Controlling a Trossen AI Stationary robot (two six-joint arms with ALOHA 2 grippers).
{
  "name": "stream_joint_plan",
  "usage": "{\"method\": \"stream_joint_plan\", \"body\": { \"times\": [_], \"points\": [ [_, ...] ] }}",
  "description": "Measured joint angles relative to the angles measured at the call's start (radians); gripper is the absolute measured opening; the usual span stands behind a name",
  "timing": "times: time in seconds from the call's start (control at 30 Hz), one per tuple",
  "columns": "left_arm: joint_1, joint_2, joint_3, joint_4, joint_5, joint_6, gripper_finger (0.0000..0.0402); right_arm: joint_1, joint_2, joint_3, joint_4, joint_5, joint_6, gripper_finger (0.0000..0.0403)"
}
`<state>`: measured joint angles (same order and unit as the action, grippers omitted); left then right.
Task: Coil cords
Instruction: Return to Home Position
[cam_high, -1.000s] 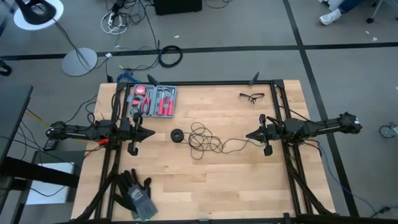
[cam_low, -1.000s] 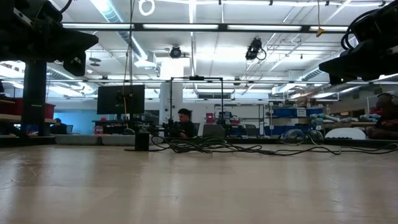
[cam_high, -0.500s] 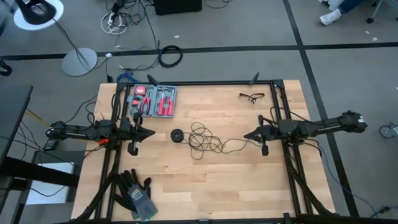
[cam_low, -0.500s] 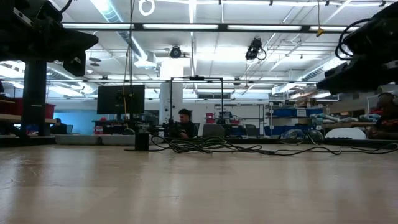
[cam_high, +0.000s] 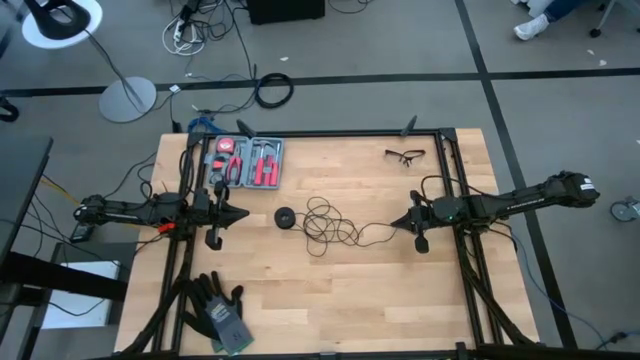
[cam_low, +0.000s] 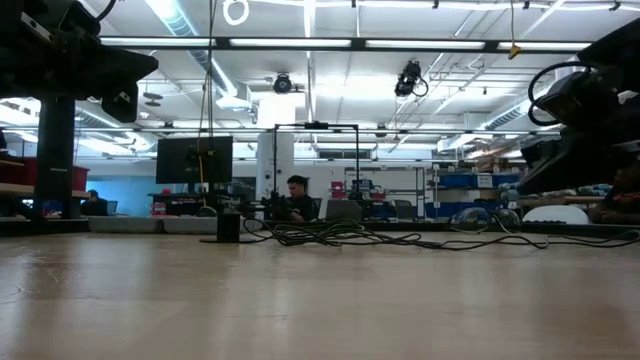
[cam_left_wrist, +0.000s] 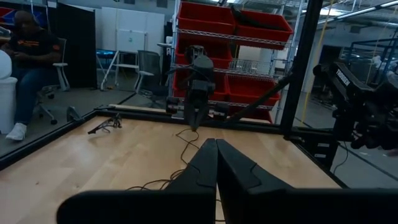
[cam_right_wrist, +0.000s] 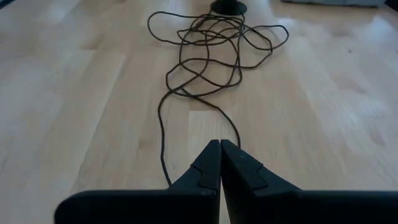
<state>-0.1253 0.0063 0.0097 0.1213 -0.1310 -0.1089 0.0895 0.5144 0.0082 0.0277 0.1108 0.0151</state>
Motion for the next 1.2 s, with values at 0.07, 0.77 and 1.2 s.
{"method": "stream_joint_plan", "body": {
  "times": [0.07,0.77,1.2],
  "points": [
    [0.000,0.000,0.000,0.000,0.000,0.000,0.0008,0.000,0.005,0.000,0.000,0.000,0.000,0.0010],
    [0.000,0.000,0.000,0.000,0.000,0.000,0.0008,0.000,0.005,0.000,0.001,0.000,0.001,0.0006],
    [0.000,0.000,0.001,0.000,0.000,0.000,0.0008,0.000,0.005,0.000,0.001,0.000,0.001,0.0006]
  ]
}}
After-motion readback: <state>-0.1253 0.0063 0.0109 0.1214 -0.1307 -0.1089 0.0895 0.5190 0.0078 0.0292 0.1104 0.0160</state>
